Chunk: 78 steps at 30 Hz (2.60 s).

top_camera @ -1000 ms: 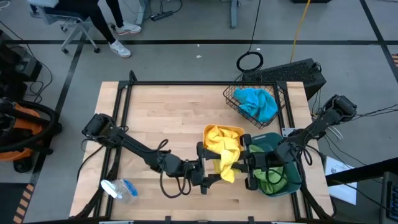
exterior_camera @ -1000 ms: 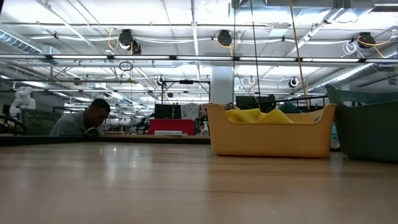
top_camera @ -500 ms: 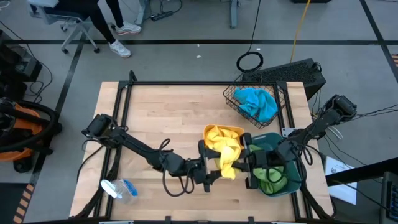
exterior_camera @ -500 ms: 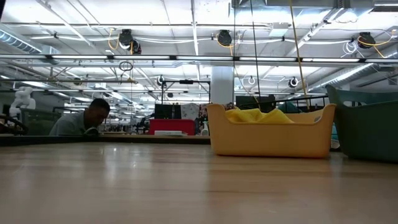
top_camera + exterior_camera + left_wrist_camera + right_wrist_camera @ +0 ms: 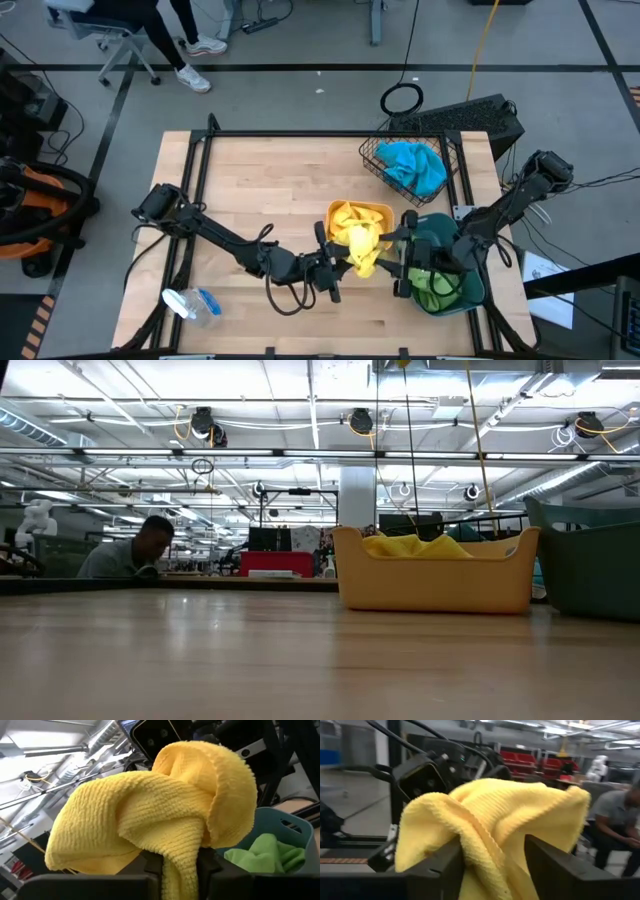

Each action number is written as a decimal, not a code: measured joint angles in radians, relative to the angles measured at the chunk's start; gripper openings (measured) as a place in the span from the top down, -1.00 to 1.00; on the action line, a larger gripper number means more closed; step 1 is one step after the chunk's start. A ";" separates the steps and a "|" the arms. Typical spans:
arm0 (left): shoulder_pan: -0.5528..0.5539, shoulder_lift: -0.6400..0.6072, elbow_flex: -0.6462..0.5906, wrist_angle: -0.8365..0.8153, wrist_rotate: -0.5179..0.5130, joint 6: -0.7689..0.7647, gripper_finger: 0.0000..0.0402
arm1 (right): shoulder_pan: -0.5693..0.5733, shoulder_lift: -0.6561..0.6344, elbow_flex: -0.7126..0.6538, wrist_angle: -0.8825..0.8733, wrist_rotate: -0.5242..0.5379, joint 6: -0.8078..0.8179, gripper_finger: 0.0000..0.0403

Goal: Sort microfiber towel by color & place in baskets
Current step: Put the yellow microfiber cloth into the orange bin

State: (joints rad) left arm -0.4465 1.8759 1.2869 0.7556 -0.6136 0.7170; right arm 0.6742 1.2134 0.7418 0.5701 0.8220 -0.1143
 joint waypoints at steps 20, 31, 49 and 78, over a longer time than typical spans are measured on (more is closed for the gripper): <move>0.086 -0.207 0.001 -0.476 0.096 -0.297 0.80 | 0.171 -0.005 -0.003 -0.095 0.409 -0.018 -0.22; 0.319 -0.181 0.001 -0.634 0.494 -0.527 0.80 | 0.240 -0.005 -0.003 -0.094 0.414 -0.044 -0.22; 0.409 0.059 0.000 -0.566 0.574 -0.556 0.73 | 0.250 -0.005 -0.003 -0.088 0.412 -0.097 -0.23; 0.383 0.198 0.000 -0.484 0.535 -0.427 0.46 | 0.250 -0.005 -0.003 -0.094 0.412 -0.100 -0.23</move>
State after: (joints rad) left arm -0.0634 2.0742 1.2873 0.2716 -0.0785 0.2902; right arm 0.9241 1.2079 0.7387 0.4760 1.2336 -0.2138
